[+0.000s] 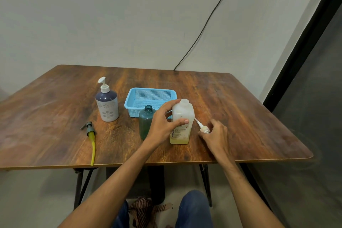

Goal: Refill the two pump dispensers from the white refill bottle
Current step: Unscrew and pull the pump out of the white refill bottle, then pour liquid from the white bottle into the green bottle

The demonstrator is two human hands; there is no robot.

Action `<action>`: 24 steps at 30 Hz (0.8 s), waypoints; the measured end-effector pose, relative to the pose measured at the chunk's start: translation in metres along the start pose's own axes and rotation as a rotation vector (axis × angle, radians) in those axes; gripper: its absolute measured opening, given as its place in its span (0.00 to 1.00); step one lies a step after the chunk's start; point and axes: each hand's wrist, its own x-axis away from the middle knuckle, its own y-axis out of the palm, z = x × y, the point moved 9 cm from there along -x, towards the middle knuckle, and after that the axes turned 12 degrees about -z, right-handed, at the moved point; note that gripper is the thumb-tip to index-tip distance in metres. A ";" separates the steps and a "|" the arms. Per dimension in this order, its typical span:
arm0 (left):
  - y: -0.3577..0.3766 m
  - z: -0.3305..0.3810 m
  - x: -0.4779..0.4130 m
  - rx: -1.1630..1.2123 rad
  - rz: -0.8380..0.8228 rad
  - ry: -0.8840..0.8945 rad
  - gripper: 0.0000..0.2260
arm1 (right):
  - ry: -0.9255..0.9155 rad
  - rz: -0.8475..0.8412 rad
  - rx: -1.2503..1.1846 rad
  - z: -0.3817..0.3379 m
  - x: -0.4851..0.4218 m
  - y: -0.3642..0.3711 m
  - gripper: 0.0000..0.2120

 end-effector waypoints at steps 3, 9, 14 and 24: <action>0.001 0.001 0.000 -0.013 -0.003 -0.006 0.29 | -0.003 -0.014 -0.047 -0.001 0.001 -0.001 0.17; 0.000 0.004 0.001 -0.040 -0.012 -0.021 0.29 | -0.061 0.060 -0.087 -0.020 0.003 -0.020 0.15; 0.001 0.007 0.001 -0.056 -0.028 -0.051 0.30 | -0.170 0.112 -0.247 -0.044 0.005 -0.038 0.11; -0.035 0.036 0.042 -0.061 0.180 0.066 0.27 | -0.300 -0.312 -0.580 -0.073 0.005 0.001 0.34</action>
